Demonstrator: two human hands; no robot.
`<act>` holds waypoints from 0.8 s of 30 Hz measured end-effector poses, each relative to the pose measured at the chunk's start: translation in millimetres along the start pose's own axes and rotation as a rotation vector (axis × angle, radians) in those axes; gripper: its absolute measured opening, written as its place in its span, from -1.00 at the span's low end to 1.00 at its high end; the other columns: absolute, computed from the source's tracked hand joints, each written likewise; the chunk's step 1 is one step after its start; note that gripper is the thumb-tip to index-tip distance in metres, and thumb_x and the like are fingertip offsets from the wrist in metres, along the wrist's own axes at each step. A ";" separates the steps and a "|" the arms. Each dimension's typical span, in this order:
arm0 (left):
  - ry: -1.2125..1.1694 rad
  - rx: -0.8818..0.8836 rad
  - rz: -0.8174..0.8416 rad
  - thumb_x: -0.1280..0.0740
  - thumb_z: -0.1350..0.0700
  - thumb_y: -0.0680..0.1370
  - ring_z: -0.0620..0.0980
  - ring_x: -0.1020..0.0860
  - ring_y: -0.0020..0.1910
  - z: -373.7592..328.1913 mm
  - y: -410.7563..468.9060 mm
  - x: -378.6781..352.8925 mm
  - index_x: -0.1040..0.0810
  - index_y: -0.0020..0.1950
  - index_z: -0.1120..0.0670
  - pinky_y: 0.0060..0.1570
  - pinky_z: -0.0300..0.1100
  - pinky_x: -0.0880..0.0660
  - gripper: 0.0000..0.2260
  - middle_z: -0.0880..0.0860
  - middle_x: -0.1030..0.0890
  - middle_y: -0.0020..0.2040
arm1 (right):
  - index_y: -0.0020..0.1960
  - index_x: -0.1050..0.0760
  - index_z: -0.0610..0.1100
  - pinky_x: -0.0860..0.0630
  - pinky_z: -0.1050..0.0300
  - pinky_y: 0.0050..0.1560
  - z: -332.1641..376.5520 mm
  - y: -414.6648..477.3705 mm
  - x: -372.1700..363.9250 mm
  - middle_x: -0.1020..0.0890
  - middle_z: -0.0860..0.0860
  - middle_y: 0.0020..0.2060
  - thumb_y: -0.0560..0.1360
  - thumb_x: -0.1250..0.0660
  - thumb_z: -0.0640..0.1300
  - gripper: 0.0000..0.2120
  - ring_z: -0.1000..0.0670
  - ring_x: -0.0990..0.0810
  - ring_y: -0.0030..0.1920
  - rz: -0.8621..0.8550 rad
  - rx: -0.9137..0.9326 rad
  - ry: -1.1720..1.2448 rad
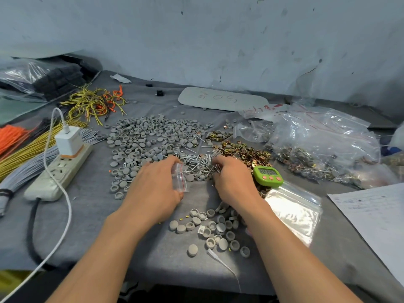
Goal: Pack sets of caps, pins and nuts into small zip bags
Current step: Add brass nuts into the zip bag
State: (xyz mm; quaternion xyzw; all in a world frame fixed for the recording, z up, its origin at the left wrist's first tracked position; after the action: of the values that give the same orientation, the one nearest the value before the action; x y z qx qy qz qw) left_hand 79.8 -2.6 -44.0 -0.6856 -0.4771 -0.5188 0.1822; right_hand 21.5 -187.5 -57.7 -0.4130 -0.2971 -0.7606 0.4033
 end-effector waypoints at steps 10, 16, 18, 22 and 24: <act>-0.006 0.001 -0.004 -0.58 0.04 0.41 -0.02 -0.41 0.05 0.4 0.0 2.5 -0.41 0.30 -0.16 -0.03 -0.11 -0.37 -0.45 -0.14 -0.38 -0.04 | 0.13 -0.71 0.11 -0.65 0.03 0.11 -16.5 -5.7 23.3 -0.72 0.18 -0.14 0.48 -0.37 -0.37 -0.57 0.08 -0.69 -0.06 -0.165 -0.154 0.191; -0.029 0.004 0.011 -0.57 0.03 0.41 -0.02 -0.42 0.07 -2.0 -0.4 0.5 -0.40 0.31 -0.17 -0.02 -0.10 -0.38 -0.45 -0.13 -0.43 -0.02 | -0.08 -0.74 0.07 -0.67 0.14 -0.02 -16.7 -7.5 26.4 -0.70 0.19 -0.26 0.46 -0.39 -0.37 -0.65 0.19 -0.66 -0.18 -0.162 -0.177 0.315; -0.022 0.004 0.012 -0.56 0.02 0.42 -0.01 -0.43 0.06 -2.5 -0.1 -0.3 -0.40 0.32 -0.17 -0.02 -0.10 -0.38 -0.46 -0.12 -0.42 -0.01 | -0.10 -0.74 0.08 -0.63 0.30 -0.13 -16.1 -10.8 32.5 -0.71 0.19 -0.27 0.46 -0.44 -0.33 -0.69 0.23 -0.66 -0.22 -0.229 -0.170 0.429; -0.040 0.005 0.015 -0.58 0.03 0.41 -0.05 -0.43 0.05 -3.9 1.6 -2.4 -0.40 0.34 -0.17 -0.02 -0.13 -0.36 -0.42 -0.15 -0.42 0.00 | -0.20 -0.74 0.02 -0.70 0.13 -0.23 -6.5 -23.0 39.6 -0.73 0.08 -0.35 0.45 -0.50 -0.30 -0.78 0.09 -0.71 -0.33 -0.241 -0.109 0.730; -0.069 0.003 0.014 -0.58 0.03 0.40 -0.07 -0.42 0.04 -6.6 2.1 -2.5 -0.40 0.32 -0.19 -0.02 -0.14 -0.36 -0.42 -0.16 -0.44 0.00 | -0.20 -0.75 -0.07 -0.69 0.07 -0.25 2.1 -29.0 36.6 -0.73 -0.06 -0.36 0.44 -0.49 -0.35 -0.80 -0.06 -0.72 -0.34 -0.153 -0.059 0.903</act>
State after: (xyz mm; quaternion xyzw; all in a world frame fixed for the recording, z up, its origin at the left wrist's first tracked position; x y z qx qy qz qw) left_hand 78.0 -9.8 -43.1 -0.7062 -0.4792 -0.4926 0.1703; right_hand -14.8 -184.9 -28.4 -0.0282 -0.0993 -0.9001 0.4232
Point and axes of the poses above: each hand's wrist, its own y-axis towards the middle knuckle, its own x-axis out of the back of the hand, z = x × y, the point moved 6 cm from there along y, towards the middle knuckle
